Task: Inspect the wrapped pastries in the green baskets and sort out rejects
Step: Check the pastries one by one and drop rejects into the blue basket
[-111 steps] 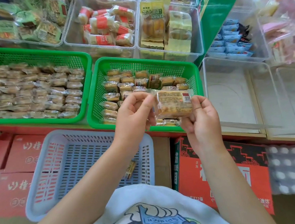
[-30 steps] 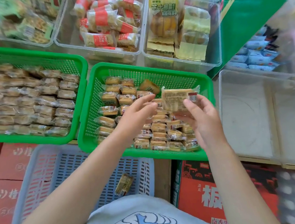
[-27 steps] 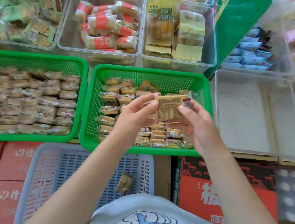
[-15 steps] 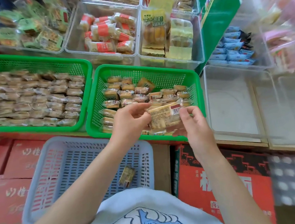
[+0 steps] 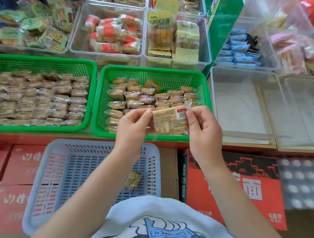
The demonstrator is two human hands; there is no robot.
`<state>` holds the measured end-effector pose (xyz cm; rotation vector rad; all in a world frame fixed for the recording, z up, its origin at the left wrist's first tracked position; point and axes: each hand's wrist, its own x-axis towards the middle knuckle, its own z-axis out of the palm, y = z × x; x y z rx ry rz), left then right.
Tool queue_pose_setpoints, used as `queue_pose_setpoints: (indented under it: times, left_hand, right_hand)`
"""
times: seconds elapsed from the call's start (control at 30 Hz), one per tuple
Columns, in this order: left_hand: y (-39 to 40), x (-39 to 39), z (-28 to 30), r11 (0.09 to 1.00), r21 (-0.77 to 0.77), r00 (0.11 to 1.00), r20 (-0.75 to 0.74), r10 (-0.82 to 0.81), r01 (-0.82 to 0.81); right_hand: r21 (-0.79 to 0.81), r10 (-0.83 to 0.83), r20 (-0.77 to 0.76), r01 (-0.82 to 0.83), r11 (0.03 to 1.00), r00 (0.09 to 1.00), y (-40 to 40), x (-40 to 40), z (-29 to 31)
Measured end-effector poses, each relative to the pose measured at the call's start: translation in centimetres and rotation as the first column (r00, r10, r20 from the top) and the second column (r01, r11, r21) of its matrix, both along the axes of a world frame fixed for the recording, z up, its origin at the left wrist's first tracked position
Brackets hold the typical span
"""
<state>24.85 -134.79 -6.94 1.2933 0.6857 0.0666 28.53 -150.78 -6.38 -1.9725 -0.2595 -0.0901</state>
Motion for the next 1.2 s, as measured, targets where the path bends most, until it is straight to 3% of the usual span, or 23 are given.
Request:
queue_pose_setpoints:
  times: [0.13,0.23,0.37,0.53,0.63,0.73,0.93,1.07,1.13,1.2]
  left_hand:
    - [-0.8,-0.3,0.3,0.996,0.088,1.000,0.019,-0.021,0.020]
    - [-1.2,-0.5,0.8,0.995,0.046,0.993,0.076,-0.089,0.086]
    - [-1.6,-0.5,0.9,0.978,0.019,0.974,0.080,-0.210,0.209]
    - [-1.2,0.0,0.4,0.977,-0.093,0.980,0.083,-0.184,0.191]
    - [-0.4,0.3,-0.1,0.961,-0.191,0.979,0.088,-0.186,0.200]
    - [0.8,0.6,-0.7,0.943,-0.258,0.977,0.078,-0.196,0.210]
    - [1.8,2.7,-2.4,0.923,-0.349,0.986,0.035,-0.162,0.164]
    - [3.0,5.5,-4.2,0.965,-0.203,0.983,-0.036,-0.180,0.169]
    - [4.3,7.4,-5.5,0.985,-0.022,0.976,-0.131,-0.173,0.172]
    - [5.7,9.8,-6.8,0.965,0.184,0.963,-0.228,-0.142,0.185]
  right_hand:
    - [0.206,-0.048,-0.212,0.092,0.974,0.976,0.3,-0.1,0.2]
    - [0.348,-0.072,-0.372,0.211,0.913,0.925,0.1,0.3,0.7]
    - [0.469,-0.026,-0.442,0.256,0.845,0.897,-0.5,1.1,1.3]
    - [0.590,0.096,-0.528,0.283,0.756,0.844,-0.5,2.0,0.7]
    - [0.607,0.140,-0.588,0.321,0.727,0.796,-0.6,2.7,-0.1]
    - [0.521,0.139,-0.661,0.318,0.792,0.738,-0.7,3.6,-1.1]
    - [0.503,0.322,-0.712,0.133,0.854,0.625,0.6,5.3,-2.7]
    - [0.473,0.293,-0.745,0.166,0.865,0.599,1.9,7.5,-4.1]
    - [0.426,0.241,-0.760,0.182,0.886,0.604,2.3,9.6,-4.9]
    - [0.299,0.127,-0.732,0.148,0.943,0.670,2.5,12.1,-5.8]
